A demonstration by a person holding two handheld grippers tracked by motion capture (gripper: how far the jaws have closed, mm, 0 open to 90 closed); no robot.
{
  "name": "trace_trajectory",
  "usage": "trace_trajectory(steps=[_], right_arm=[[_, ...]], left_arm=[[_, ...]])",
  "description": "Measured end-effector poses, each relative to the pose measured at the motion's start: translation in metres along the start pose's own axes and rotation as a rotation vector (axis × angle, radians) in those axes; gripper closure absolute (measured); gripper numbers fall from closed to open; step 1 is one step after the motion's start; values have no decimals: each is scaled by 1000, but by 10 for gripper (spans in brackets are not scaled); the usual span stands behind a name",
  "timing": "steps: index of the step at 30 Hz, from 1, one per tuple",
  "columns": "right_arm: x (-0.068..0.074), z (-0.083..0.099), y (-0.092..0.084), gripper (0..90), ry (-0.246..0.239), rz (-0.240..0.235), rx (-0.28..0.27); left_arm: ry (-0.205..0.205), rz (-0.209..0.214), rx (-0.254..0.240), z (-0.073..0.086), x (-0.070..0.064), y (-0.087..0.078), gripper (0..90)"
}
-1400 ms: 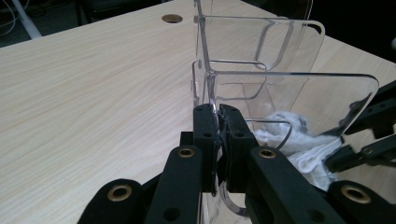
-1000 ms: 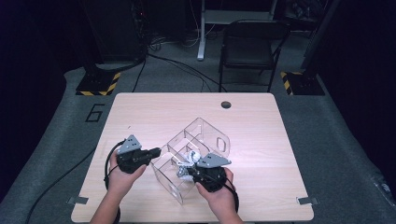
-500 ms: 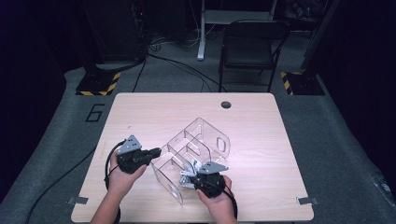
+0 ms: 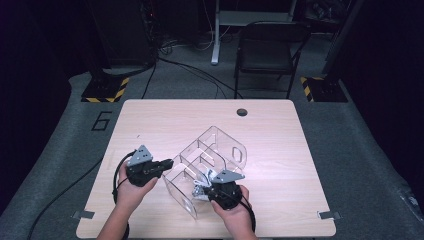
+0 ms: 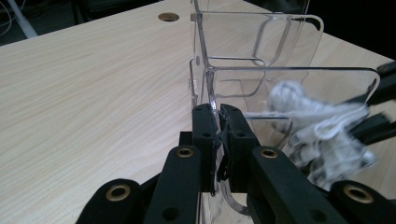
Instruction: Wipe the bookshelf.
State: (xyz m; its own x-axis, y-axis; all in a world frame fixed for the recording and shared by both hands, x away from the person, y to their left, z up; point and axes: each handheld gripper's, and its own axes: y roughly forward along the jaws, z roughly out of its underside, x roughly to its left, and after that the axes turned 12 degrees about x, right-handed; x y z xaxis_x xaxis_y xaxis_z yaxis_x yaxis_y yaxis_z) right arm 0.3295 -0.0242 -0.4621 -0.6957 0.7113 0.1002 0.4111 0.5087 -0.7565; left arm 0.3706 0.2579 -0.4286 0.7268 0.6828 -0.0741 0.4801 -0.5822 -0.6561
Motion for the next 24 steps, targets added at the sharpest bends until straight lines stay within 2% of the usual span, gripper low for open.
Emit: trace_trajectory(steps=[2,5,11,13,15,16,17,21,24], right_arm=[[2,-6,-9,725,-8,3,-32],[5,-17,-20,727,-47,21,-62],[6,-30,-29,727,-72,37,-73],[9,-38,-30,727,-107,58,-35],[7,-43,-29,726,-117,57,-16],[6,-46,-29,725,-106,61,-13],[6,-48,-30,725,-119,68,-22],[11,-57,-30,725,-121,75,-51],[11,-68,-21,718,-136,69,-21]], left_arm=[[-1,2,0,0,0,0,853],[-3,-2,0,0,-1,1,853],[5,-8,1,0,0,2,850],[0,-17,-2,0,0,2,852],[-11,-17,0,0,1,2,849],[-11,-17,1,0,1,2,845],[-10,-18,2,0,1,2,845],[-12,-9,-4,0,0,4,846],[4,7,5,0,-1,4,847]])
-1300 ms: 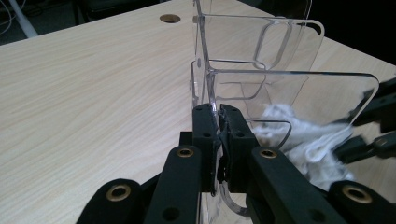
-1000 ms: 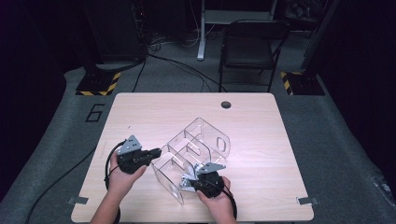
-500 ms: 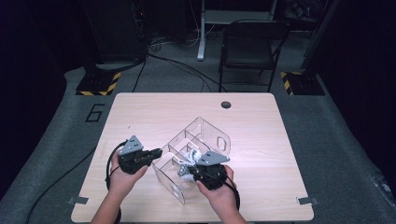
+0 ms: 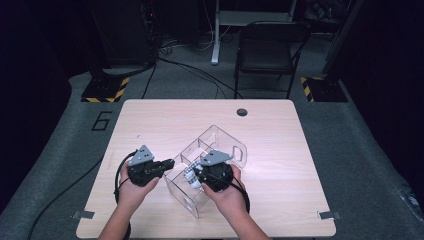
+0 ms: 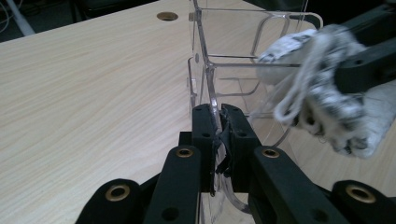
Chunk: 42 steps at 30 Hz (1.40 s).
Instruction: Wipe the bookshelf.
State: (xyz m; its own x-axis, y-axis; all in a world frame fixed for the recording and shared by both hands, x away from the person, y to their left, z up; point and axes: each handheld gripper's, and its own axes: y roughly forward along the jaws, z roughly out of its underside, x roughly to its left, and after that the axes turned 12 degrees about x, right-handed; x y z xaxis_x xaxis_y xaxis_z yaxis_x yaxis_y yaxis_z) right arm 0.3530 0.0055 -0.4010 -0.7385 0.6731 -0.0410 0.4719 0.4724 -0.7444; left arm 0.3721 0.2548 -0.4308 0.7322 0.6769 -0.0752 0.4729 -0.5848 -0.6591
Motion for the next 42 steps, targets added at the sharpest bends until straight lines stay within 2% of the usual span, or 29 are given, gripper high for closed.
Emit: trace_trajectory(steps=[3,6,10,12,14,15,16,18,20,21,22,23,28,31,33,35,38,42], right_arm=[[1,-5,9,712,-21,-1,31],[0,-7,13,715,-34,5,27],[-3,-5,14,720,-35,-8,7],[-6,-4,13,720,-33,-7,20],[-11,-5,13,720,-39,0,23],[-13,-5,14,720,-24,-2,26],[-17,-5,14,720,-40,2,25],[-21,-6,14,720,-27,-11,33],[-28,-8,15,719,-42,-7,32],[-31,-9,14,719,-52,-10,54],[-33,-10,15,719,-42,-8,56],[-36,-10,15,719,-46,-4,55],[-47,-14,16,717,-26,-15,73],[-47,-17,13,718,-46,-7,87],[-45,-19,7,727,-66,12,67],[-43,-22,-2,734,-59,20,35],[-41,-27,-15,736,-58,-3,-5],[-29,-35,-31,735,-76,-28,-48]], left_arm=[[4,-6,-3,0,-2,0,847],[3,7,-13,1,-2,0,832],[17,16,-9,-1,-4,-2,740],[22,-1,-25,-3,-6,-4,695],[26,3,-36,-5,-8,-9,678],[27,2,-47,-6,-8,-10,669],[20,4,-58,-7,-9,-12,655],[17,1,-64,-7,-9,-13,635],[6,4,-69,-7,-8,-14,621],[7,4,-65,-6,-7,-15,616],[-2,4,-75,-6,-6,-15,610],[-8,22,-68,-6,-5,-16,607],[-17,26,-57,-4,-5,-13,603],[-9,28,-49,-4,-5,-12,603],[-18,28,-60,-5,-4,-13,603],[-21,29,-67,-5,-3,-14,603],[-29,21,-69,-4,-1,-14,601],[-36,16,-68,-3,3,-17,594]])
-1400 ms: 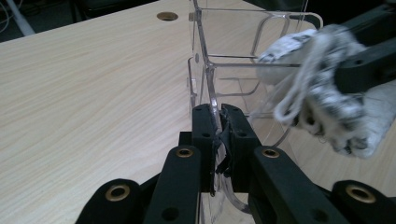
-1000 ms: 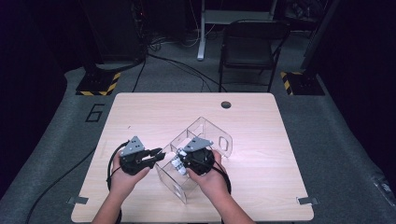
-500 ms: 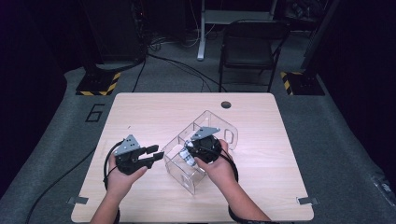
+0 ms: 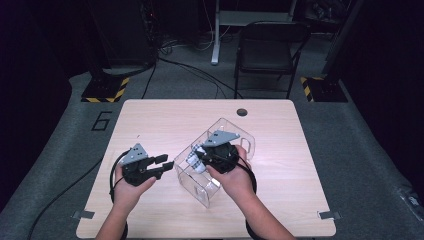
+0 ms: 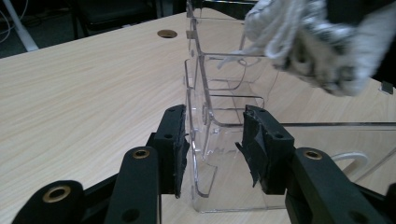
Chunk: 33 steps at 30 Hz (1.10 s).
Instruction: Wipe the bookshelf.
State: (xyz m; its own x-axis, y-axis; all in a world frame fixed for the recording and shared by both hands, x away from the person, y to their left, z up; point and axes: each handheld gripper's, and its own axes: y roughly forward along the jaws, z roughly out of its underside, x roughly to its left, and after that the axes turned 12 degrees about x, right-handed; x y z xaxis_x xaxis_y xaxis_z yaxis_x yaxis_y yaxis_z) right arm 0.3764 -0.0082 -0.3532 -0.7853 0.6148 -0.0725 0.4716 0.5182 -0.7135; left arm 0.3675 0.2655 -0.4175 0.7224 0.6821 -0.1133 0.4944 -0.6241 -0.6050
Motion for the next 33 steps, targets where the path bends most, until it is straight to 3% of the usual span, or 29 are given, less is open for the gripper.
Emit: trace_trajectory(steps=[3,5,8,10,12,18,20,21,25,31,32,33], right_arm=[[12,-5,-5,734,6,-38,-12],[20,-6,-2,729,-18,-77,-6],[32,-3,14,711,-4,-118,42],[35,1,24,696,-2,-120,64],[37,2,31,699,23,-133,61],[49,-2,35,716,-16,-75,76],[52,-4,23,727,-7,-78,12],[52,-4,23,727,-7,-78,12],[56,0,31,681,11,-64,85],[53,11,39,665,43,-62,73],[56,12,39,670,40,-52,74],[57,12,38,673,41,-43,87]], left_arm=[[-11,-11,-8,1,3,-1,586],[-18,-12,-9,2,4,-1,574],[-20,-14,-10,2,5,-1,570],[-23,-11,-12,2,6,-1,569],[-22,-10,-15,1,6,-1,568],[-10,-11,-21,-4,7,1,560],[-14,-6,-26,-6,8,2,557],[-14,-6,-26,-6,8,2,555],[-34,20,-45,-10,10,8,541],[-23,15,-6,-12,8,18,560],[0,6,0,-12,10,22,565],[-11,21,-4,-12,9,23,588]])
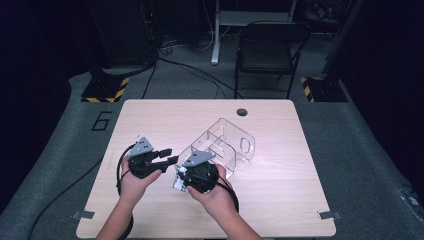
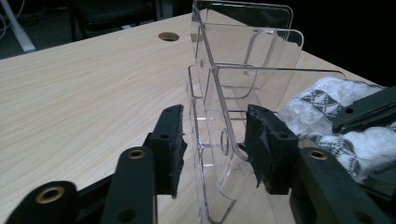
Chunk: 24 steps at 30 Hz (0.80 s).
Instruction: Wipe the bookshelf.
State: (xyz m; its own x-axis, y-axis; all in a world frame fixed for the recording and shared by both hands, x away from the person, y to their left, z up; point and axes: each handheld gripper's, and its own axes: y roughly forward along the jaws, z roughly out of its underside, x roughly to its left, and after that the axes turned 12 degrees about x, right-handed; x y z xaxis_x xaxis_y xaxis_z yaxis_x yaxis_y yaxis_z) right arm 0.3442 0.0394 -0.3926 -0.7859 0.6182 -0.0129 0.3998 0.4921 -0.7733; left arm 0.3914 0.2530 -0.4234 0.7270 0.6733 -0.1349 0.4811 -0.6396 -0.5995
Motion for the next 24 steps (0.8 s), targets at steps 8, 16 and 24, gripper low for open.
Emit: trace_trajectory(steps=[8,16,24], right_arm=[[4,12,-10,677,1,12,7],[1,10,-2,690,7,-3,14],[6,-6,19,700,10,33,14]], left_arm=[[60,5,15,-3,-8,7,808],[12,10,21,-2,-10,8,830],[39,-24,19,-3,-13,9,840]])
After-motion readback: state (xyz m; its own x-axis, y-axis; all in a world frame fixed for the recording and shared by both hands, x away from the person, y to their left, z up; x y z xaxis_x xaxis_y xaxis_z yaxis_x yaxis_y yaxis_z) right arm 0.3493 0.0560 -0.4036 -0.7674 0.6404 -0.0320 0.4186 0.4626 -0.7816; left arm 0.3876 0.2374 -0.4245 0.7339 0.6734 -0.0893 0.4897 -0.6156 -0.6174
